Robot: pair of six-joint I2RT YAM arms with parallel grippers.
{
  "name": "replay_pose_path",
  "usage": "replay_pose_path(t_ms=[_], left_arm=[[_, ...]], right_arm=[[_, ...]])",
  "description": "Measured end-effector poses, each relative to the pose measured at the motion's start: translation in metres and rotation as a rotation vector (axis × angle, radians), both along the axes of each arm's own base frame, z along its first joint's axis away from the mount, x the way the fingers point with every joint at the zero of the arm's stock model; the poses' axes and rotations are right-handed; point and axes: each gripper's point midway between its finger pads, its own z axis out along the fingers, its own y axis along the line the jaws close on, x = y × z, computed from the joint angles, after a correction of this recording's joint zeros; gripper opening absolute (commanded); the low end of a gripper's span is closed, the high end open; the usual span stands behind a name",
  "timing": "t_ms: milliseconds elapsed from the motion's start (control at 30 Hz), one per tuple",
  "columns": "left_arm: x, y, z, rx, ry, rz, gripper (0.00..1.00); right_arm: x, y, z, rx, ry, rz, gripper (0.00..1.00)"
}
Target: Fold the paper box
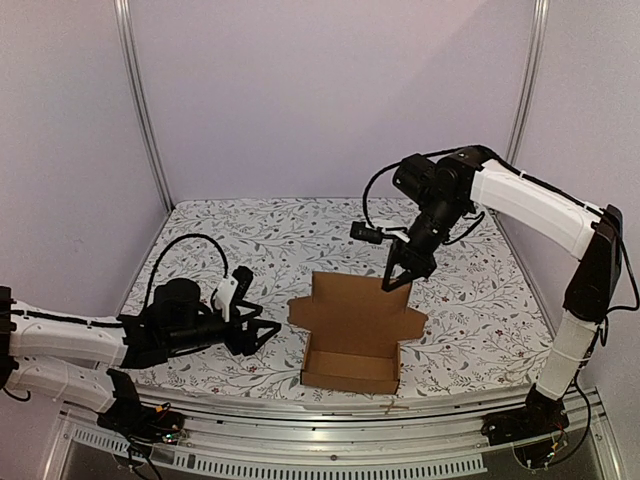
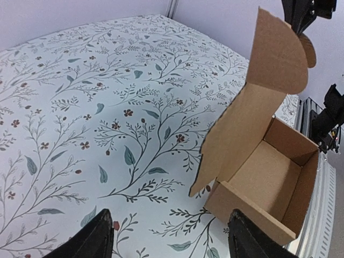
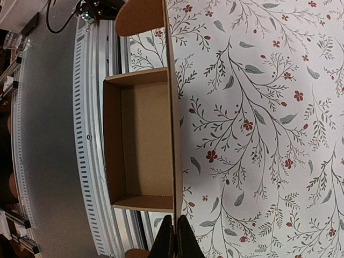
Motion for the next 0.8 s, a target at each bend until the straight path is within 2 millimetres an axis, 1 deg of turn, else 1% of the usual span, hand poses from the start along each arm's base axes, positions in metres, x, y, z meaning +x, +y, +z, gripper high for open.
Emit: replay_pose_path(t_ms=[100,167,300,433,500,600,633,700,800], left_arm=[[0.004,-0.01,-0.003,-0.012,-0.001,-0.017,0.71],[0.007,-0.018,-0.003,-0.021,-0.004,-0.03,0.66],[0.011,-0.032,0.0,-0.033,-0.023,-0.069,0.47],[0.01,-0.049,0.007,-0.054,-0.026,-0.137,0.27],[0.011,-0.056,0.009,-0.063,-0.02,-0.161,0.15],[0.013,-0.066,0.008,-0.071,-0.001,-0.181,0.02],[0.014,-0.069,0.007,-0.07,0.011,-0.182,0.0],[0.02,-0.072,0.004,-0.054,0.035,-0.164,0.0],[0.03,-0.077,0.003,-0.022,0.056,-0.111,0.0]], right_arm=[[-0.003,0.002,0.002,0.017,0.025,-0.003,0.0],[-0.005,0.004,0.003,0.024,0.037,-0.006,0.0],[-0.006,0.005,0.004,0.035,0.049,-0.01,0.0],[-0.005,0.007,0.004,0.037,0.058,-0.024,0.0],[-0.003,0.008,0.003,0.035,0.062,-0.035,0.0],[-0.001,0.009,-0.002,0.025,0.073,-0.055,0.0],[0.0,0.009,-0.003,0.022,0.077,-0.061,0.0],[0.003,0.009,-0.007,0.015,0.08,-0.081,0.03],[0.005,0.008,-0.01,0.011,0.091,-0.107,0.09]])
